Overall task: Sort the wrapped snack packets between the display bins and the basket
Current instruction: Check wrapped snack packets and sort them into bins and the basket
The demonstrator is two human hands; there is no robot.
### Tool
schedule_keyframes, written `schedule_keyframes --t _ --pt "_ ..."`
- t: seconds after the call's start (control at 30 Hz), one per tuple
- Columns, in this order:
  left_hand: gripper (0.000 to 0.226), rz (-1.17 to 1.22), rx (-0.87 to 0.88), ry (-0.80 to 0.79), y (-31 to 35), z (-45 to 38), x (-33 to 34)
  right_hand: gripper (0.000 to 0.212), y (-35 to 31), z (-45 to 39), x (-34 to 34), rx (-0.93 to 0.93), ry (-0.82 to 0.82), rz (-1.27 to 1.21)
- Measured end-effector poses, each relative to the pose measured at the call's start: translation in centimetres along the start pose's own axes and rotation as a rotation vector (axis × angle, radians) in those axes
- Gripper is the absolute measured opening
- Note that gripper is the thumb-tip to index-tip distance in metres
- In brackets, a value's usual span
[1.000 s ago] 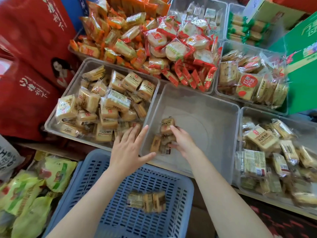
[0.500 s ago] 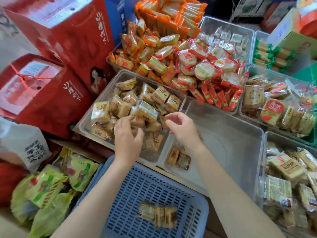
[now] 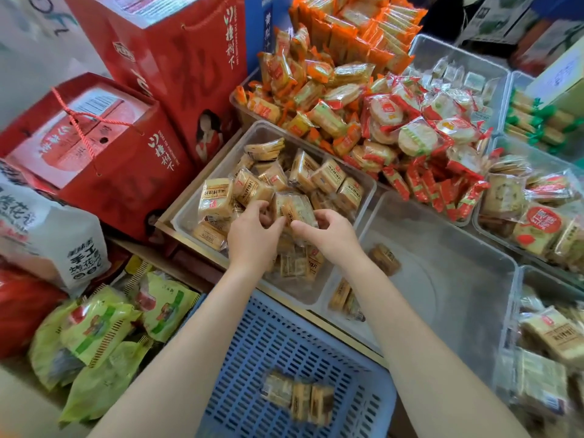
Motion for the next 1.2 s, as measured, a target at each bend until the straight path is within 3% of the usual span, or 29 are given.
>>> schedule_keyframes --t 0.17,0.33,0.43,0.6,0.7,0.8,0.97,1.07,1.2 --pt "0.042 0.038 0.012 0.006 -0.1 1.1 -0.6 0.065 0.6 1.7 0.6 0.028 -0.029 -0.104" --pt "0.037 0.289 -0.105 -0.037 -1.6 2.5 -0.8 0.067 0.7 3.0 2.0 0.07 -0.093 -0.253" --pt "0.041 0.335 -0.161 -0.071 -2.6 2.9 -1.3 0.084 1.4 4.0 2.0 0.107 -0.074 -0.373" --pt "0.063 0.403 -0.211 -0.159 -3.4 4.3 -1.2 0.057 2.4 6.8 3.4 0.152 -0.168 -0.646" --pt "0.075 0.585 -0.245 -0.328 -3.8 6.1 -1.0 0.045 2.7 8.9 2.7 0.139 -0.159 -0.755" --pt "0.066 0.77 -0.252 -0.552 -3.4 9.2 -1.2 0.053 3.4 12.2 1.6 0.145 -0.12 -0.708" --pt "0.069 0.707 -0.215 -0.736 -2.6 14.8 -1.0 0.088 5.1 18.1 1.5 0.085 -0.211 -0.581" --pt "0.07 0.664 -0.204 -0.76 -2.5 17.3 -0.9 0.075 5.3 21.5 1.6 0.042 -0.247 -0.602" --pt "0.065 0.653 -0.212 -0.728 -2.5 19.8 -1.4 0.054 6.4 24.7 1.1 0.11 -0.123 -0.601"
Point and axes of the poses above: each hand's wrist, its own z-axis away from the middle knuckle, its own x-axis out of the palm, y = z × x, the point moved 7 cm from there along -z, towards the middle knuckle, and after that the axes turned 2 degrees about x, right-handed, at the moved point
